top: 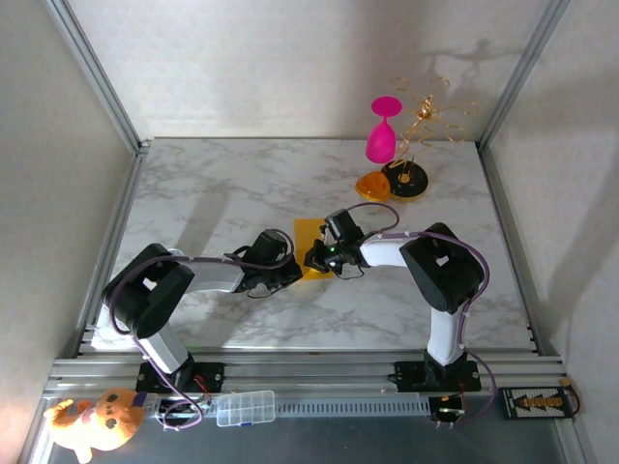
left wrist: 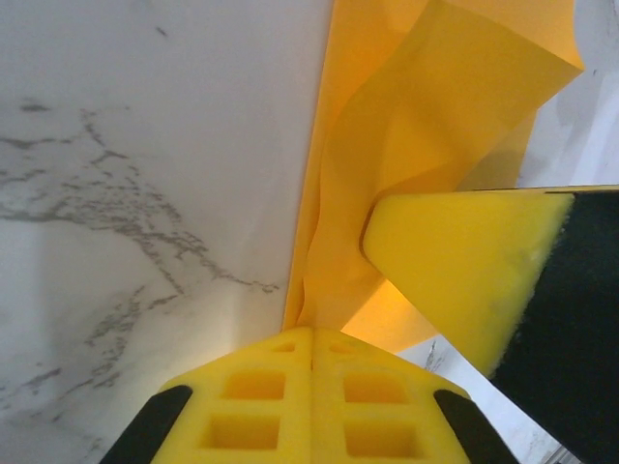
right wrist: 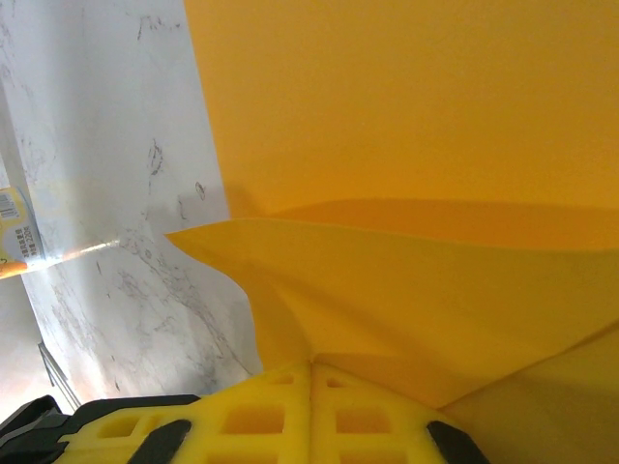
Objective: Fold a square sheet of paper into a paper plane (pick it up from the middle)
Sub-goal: Fold the triangle a second time at the center of the table.
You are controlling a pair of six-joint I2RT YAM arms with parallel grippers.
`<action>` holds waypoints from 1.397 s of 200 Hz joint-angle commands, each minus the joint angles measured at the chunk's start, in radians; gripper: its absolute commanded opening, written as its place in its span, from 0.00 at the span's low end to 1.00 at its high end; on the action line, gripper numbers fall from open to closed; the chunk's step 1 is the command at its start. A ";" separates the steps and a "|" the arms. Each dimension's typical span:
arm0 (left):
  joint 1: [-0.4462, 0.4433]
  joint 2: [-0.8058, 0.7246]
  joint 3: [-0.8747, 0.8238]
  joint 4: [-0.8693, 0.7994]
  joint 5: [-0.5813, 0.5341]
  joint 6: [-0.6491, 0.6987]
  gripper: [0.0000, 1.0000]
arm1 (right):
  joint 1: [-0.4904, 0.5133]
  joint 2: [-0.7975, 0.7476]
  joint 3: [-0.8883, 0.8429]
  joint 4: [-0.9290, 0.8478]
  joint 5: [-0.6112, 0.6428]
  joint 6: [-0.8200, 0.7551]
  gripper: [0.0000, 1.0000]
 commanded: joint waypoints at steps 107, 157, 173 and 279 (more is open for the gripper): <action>0.005 0.034 -0.026 -0.185 -0.090 -0.015 0.00 | -0.162 0.014 -0.042 0.083 0.079 -0.123 0.01; 0.005 -0.060 0.046 -0.071 -0.030 -0.001 0.00 | -0.155 0.014 -0.058 0.063 0.077 -0.137 0.01; 0.005 -0.067 0.071 -0.037 -0.015 -0.007 0.01 | -0.154 0.010 -0.059 0.063 0.080 -0.137 0.01; 0.005 0.083 0.108 -0.086 -0.063 -0.016 0.00 | -0.151 -0.052 -0.016 0.050 0.067 -0.142 0.02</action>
